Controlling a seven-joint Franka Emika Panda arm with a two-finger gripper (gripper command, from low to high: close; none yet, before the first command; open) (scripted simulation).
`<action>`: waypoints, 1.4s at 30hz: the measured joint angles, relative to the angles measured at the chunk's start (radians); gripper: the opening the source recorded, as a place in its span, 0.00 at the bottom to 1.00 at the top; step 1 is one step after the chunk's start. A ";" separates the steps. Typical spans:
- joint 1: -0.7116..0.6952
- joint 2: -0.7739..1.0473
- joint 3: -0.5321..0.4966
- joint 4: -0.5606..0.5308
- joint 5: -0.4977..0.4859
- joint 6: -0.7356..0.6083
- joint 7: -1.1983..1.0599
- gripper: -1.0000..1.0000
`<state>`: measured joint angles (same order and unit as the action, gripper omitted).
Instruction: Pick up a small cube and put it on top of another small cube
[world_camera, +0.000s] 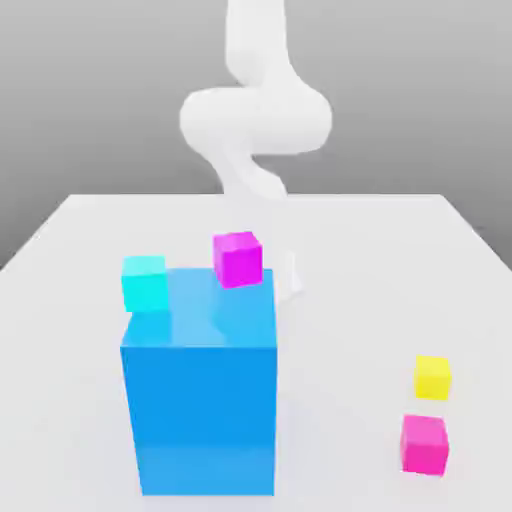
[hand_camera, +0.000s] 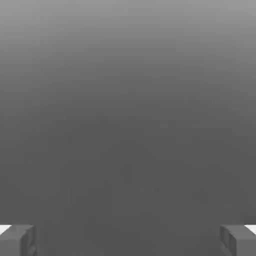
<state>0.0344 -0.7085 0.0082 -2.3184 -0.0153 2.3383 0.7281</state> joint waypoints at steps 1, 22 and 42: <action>0.015 0.039 0.003 -0.008 -0.006 0.017 -0.031 0.50; 0.268 0.803 0.097 -0.163 -0.058 0.341 -0.690 0.50; 0.290 0.999 0.123 -0.179 -0.090 0.444 -0.790 0.00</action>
<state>0.3245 0.2900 0.1312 -2.4974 -0.1052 2.7822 -0.0622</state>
